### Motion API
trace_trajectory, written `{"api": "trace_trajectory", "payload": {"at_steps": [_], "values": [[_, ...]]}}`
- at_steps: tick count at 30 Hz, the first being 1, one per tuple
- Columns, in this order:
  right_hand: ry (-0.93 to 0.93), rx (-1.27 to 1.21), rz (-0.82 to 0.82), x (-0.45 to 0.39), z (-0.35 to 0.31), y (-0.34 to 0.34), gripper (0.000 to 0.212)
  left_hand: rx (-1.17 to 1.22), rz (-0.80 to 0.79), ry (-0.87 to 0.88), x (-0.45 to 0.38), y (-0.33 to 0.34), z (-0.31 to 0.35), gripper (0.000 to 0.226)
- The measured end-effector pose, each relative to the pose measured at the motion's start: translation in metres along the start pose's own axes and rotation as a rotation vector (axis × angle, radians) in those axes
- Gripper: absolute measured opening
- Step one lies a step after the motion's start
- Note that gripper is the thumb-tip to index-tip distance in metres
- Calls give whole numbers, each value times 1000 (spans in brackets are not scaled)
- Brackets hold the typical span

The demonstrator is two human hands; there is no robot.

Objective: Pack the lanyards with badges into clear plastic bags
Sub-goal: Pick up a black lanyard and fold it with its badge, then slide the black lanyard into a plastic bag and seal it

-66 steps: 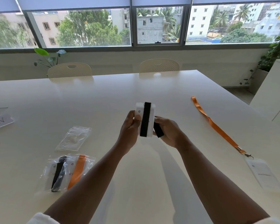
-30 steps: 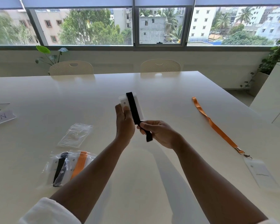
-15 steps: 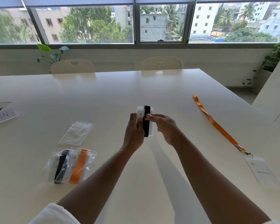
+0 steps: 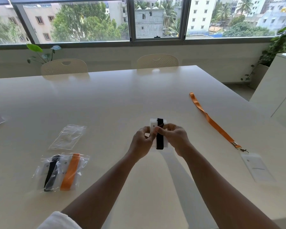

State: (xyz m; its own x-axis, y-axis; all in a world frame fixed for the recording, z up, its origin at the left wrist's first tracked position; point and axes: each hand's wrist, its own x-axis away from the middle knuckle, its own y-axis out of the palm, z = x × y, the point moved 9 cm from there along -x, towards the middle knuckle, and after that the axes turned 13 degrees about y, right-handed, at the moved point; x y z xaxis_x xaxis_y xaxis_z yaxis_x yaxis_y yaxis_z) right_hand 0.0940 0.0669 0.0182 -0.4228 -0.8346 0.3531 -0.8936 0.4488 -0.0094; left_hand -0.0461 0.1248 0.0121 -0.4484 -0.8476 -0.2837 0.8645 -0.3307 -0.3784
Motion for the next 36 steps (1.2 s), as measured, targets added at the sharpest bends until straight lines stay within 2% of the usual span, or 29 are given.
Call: {"api": "trace_trajectory", "payload": {"at_steps": [10, 13, 16, 20, 24, 30, 36], "values": [[-3, -15, 86, -14, 30, -37, 13, -136, -34, 10, 2, 44, -17, 34], [-67, 194, 203, -20, 27, -43, 11, -284, -18, 28, 3, 48, -16, 37], [-185, 352, 293, -22, 22, -46, 17, -388, -2, 50, 1, 50, -12, 50], [-320, 526, 341, -21, 23, -36, 26, -453, 8, 66, -1, 52, -11, 54], [-360, 657, 380, -22, 25, -29, 31, -522, 11, 71, 0, 53, -11, 54], [-318, 602, 394, -23, 27, -35, 31, -445, 24, 9, 2, 52, -18, 54], [-252, 626, 560, -21, 10, -40, 29, -249, 64, -81, -5, 36, -25, 40]]}}
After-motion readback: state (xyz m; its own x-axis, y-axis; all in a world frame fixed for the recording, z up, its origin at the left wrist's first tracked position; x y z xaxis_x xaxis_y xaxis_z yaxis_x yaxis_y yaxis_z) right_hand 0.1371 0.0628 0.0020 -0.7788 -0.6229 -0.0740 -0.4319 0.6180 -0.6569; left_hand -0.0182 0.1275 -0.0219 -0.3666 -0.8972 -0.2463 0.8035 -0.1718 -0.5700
